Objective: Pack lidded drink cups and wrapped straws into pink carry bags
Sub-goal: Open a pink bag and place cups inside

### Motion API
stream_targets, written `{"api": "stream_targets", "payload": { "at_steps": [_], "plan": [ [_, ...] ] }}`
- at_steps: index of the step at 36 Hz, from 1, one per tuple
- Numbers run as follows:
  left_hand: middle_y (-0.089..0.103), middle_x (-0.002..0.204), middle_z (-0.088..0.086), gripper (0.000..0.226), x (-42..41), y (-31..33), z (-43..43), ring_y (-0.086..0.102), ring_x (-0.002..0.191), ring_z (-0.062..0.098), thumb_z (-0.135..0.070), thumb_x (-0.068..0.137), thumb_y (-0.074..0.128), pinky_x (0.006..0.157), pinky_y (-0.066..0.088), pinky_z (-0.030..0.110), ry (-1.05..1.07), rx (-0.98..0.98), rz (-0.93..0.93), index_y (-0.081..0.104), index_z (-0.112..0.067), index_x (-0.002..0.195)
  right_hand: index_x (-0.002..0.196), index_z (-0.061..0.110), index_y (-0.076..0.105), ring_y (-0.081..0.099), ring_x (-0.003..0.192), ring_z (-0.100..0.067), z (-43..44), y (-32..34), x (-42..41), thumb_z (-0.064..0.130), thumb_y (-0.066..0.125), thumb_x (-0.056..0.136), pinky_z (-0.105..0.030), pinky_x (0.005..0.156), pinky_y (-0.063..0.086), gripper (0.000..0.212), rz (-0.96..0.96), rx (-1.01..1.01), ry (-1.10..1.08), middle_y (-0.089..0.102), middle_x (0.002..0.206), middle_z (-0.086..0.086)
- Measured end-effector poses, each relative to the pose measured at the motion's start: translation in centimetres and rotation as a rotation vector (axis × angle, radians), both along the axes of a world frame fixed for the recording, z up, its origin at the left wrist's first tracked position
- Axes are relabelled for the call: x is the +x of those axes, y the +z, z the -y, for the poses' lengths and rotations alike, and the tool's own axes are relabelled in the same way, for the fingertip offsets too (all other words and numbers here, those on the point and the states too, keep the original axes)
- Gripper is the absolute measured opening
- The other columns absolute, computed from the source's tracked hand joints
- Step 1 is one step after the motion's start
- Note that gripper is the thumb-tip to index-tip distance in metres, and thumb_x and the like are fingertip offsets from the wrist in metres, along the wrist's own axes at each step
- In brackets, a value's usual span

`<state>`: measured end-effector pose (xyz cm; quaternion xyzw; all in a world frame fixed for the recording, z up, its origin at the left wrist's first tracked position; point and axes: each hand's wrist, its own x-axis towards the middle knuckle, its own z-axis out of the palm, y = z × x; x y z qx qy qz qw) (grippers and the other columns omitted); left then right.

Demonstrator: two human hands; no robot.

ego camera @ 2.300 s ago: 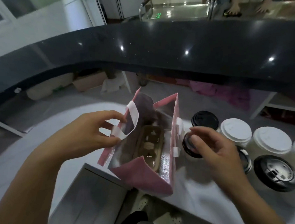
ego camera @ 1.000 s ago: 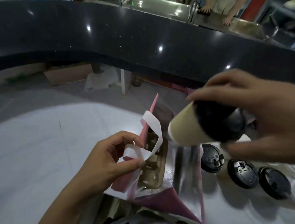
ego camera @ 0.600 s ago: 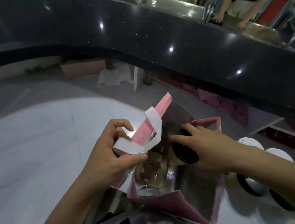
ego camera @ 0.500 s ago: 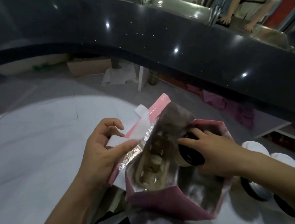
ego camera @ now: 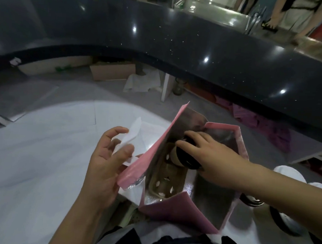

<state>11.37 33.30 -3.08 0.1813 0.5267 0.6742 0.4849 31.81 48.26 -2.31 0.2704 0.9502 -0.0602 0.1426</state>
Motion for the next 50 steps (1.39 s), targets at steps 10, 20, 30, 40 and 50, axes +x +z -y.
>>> {"api": "stream_targets", "payload": {
  "at_steps": [10,20,30,40,50],
  "plan": [
    [0.05,0.097,-0.015,0.083,-0.3,1.1,1.0,0.061,0.09,0.013,-0.036,0.058,0.087,0.075,0.06,0.034,-0.293,-0.013,-0.632,0.045,-0.057,0.127,0.152,0.033,0.031,0.039,0.131,-0.031,-2.8,-2.7,-3.8,0.012,0.057,0.087,-0.043,0.098,0.049,0.073,0.098,-0.007,0.188,0.028,0.156,-0.005],
    [0.053,0.122,-0.016,0.049,0.1,0.6,0.9,0.055,0.115,0.003,-0.013,0.083,0.057,0.076,0.056,0.021,-0.29,0.068,-0.859,0.063,-0.053,0.11,0.151,0.037,0.026,0.033,0.134,-0.027,-2.8,-3.0,-2.0,0.012,0.062,0.085,-0.042,0.096,0.05,0.079,0.134,-0.067,0.23,0.028,0.153,-0.003],
    [0.062,0.12,-0.018,0.054,-0.5,0.3,0.7,0.061,0.11,0.008,0.0,0.089,0.056,0.077,0.058,0.03,-0.289,0.036,-0.81,0.063,-0.047,0.115,0.152,0.042,0.019,0.024,0.142,-0.028,-3.2,-2.3,-1.3,0.01,0.057,0.085,-0.043,0.11,0.04,0.083,0.239,-0.168,0.169,0.016,0.156,0.0],
    [0.063,0.119,-0.018,0.059,-0.8,0.0,0.4,0.063,0.111,0.014,0.003,0.088,0.062,0.081,0.06,0.046,-0.319,0.022,-0.75,0.063,-0.047,0.119,0.151,0.037,0.029,0.031,0.135,-0.031,-3.4,-2.4,-1.8,0.008,0.057,0.084,-0.046,0.111,0.037,0.078,0.253,-0.088,0.179,0.028,0.15,-0.002],
    [0.063,0.118,-0.022,0.048,-0.8,0.2,-0.3,0.063,0.109,0.008,-0.012,0.084,0.06,0.078,0.062,0.038,-0.345,0.08,-0.695,0.065,-0.045,0.118,0.151,0.035,0.03,0.021,0.146,-0.03,-3.0,-2.8,-1.8,0.009,0.058,0.089,-0.046,0.112,0.037,0.073,0.236,-0.124,0.16,0.021,0.159,0.001]
  ]
}}
